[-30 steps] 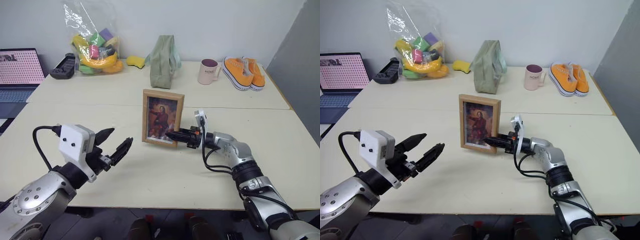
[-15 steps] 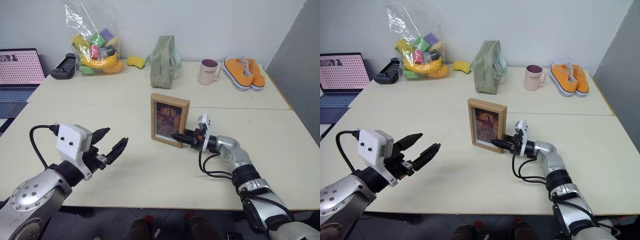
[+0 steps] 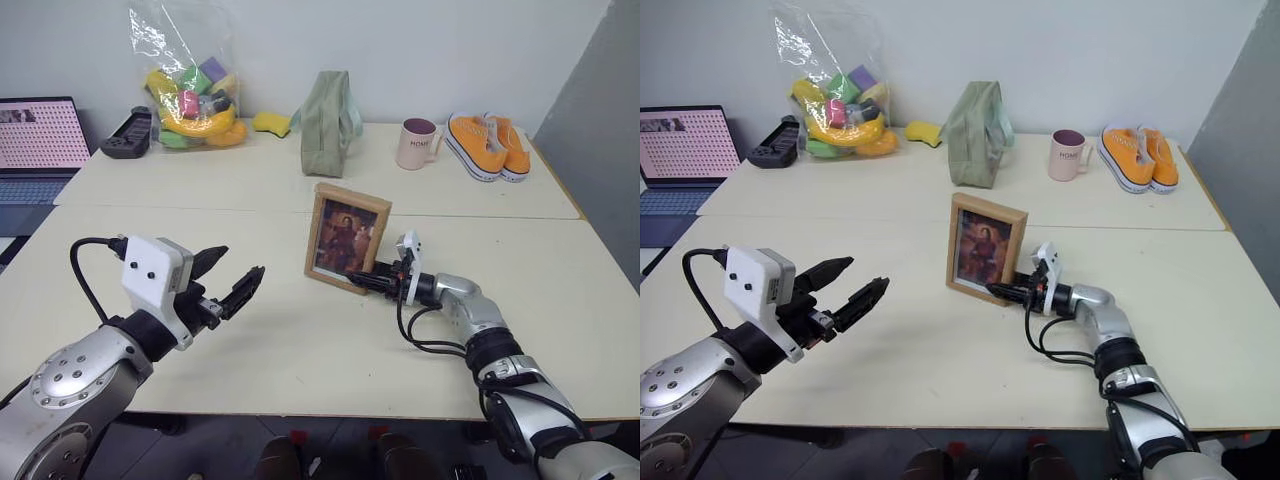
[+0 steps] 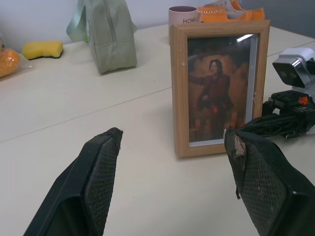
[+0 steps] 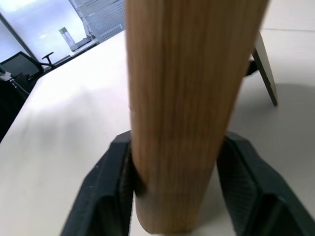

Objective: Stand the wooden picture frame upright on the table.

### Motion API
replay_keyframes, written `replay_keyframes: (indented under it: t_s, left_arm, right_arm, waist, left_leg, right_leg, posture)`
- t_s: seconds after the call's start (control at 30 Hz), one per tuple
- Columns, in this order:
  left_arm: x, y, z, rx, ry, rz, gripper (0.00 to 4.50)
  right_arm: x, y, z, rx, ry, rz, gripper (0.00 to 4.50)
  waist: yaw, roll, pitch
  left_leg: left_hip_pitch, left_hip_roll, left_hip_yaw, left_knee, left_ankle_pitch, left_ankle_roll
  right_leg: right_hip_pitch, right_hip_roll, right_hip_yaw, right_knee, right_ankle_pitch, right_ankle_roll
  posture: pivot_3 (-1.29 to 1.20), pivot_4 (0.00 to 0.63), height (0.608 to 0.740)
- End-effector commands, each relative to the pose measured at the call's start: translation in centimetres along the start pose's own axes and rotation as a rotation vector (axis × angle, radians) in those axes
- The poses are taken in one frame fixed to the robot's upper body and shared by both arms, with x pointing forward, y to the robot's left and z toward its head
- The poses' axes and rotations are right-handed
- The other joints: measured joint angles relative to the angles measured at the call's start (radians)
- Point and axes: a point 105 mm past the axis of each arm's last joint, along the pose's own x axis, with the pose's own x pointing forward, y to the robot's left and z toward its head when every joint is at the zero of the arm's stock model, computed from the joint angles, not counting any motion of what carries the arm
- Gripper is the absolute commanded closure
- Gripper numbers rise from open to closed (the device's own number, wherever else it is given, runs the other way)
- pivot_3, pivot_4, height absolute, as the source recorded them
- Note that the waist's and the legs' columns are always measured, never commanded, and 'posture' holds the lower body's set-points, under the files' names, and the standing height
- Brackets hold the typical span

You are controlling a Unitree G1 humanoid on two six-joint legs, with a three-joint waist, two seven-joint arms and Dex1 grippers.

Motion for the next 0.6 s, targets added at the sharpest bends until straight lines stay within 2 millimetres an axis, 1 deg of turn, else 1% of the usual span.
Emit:
replay_keyframes:
  t_s: [0.03,0.1,0.17,0.23,0.33,0.4,0.5,0.53,0.6]
  left_arm:
    - [0.2,-0.3,0.4,-0.003,-0.021,-0.011,0.92]
    - [0.2,-0.4,0.4,-0.006,-0.022,-0.013,0.92]
    - [0.3,-0.4,0.3,-0.009,-0.021,-0.015,0.92]
    - [0.3,-0.4,0.2,-0.011,-0.019,-0.019,0.92]
    - [0.3,-0.4,0.1,-0.018,-0.014,-0.029,0.92]
    - [0.3,-0.5,0.1,-0.017,-0.011,-0.042,0.92]
    - [0.5,-0.6,0.0,-0.024,-0.013,-0.062,0.92]
    - [0.6,-0.7,0.0,-0.029,-0.013,-0.074,0.92]
    - [0.8,-0.8,-0.1,-0.032,-0.012,-0.096,0.92]
  right_arm:
    - [0.1,-0.4,1.2,-0.056,-0.019,-0.024,0.98]
    - [0.0,-0.4,1.1,-0.063,-0.008,-0.023,0.61]
    - [-0.1,-0.5,1.0,-0.081,0.006,-0.028,0.61]
    - [-0.7,-0.6,1.1,-0.11,0.029,-0.04,0.61]
    - [-2.4,-0.7,1.7,-0.175,0.068,-0.061,0.61]
    - [-4.0,-0.6,2.1,-0.223,0.102,-0.081,0.61]
    - [-7.1,-0.2,3.2,-0.302,0.151,-0.138,0.61]
    - [-8.2,0.1,3.8,-0.326,0.162,-0.162,0.61]
    - [-9.9,1.1,4.6,-0.354,0.176,-0.19,0.61]
  waist:
    - [0.0,0.0,0.0]
    - [0.0,0.0,0.0]
    - [0.0,0.0,0.0]
    - [0.0,0.0,0.0]
    - [0.005,0.0,0.0]
    - [0.009,0.0,0.0]
    - [0.011,0.0,0.0]
    - [0.011,0.0,0.0]
    - [0.011,0.001,0.001]
  left_leg:
    - [0.0,0.0,0.0,0.0,0.0,0.0]
    - [0.0,0.0,0.0,0.0,0.0,0.0]
    - [0.0,0.0,0.0,0.0,0.0,0.0]
    - [0.0,0.0,0.0,0.0,0.0,0.0]
    - [0.0,-0.001,0.0,0.0,0.0,0.0]
    - [-0.001,-0.001,0.0,0.0,0.0,0.0]
    - [-0.001,-0.001,0.0,0.0,0.0,0.0]
    - [-0.001,-0.001,0.0,0.0,0.0,0.0]
    - [-0.001,-0.001,0.0,0.0,0.0,0.0]
  right_leg:
    - [0.0,0.0,0.0,0.0,0.0,0.0]
    - [0.0,0.0,0.0,0.0,0.0,0.0]
    - [0.0,0.0,0.0,0.0,0.0,0.0]
    - [0.0,0.0,0.0,0.0,0.0,0.0]
    - [0.0,0.0,0.0,0.0,0.0,0.0]
    - [0.0,-0.001,0.0,0.0,0.0,0.0]
    - [0.0,-0.001,0.0,-0.001,0.0,0.0]
    - [0.0,-0.001,0.0,-0.001,0.0,0.0]
    - [0.0,-0.001,0.0,-0.001,0.0,0.0]
  posture:
    - [0.0,0.15,0.74]
    - [0.0,0.15,0.74]
    - [0.0,0.15,0.74]
    - [0.0,0.15,0.74]
    - [0.0,0.15,0.74]
    - [0.0,0.15,0.74]
    - [0.0,0.15,0.74]
    - [0.0,0.15,0.74]
    - [0.0,0.15,0.74]
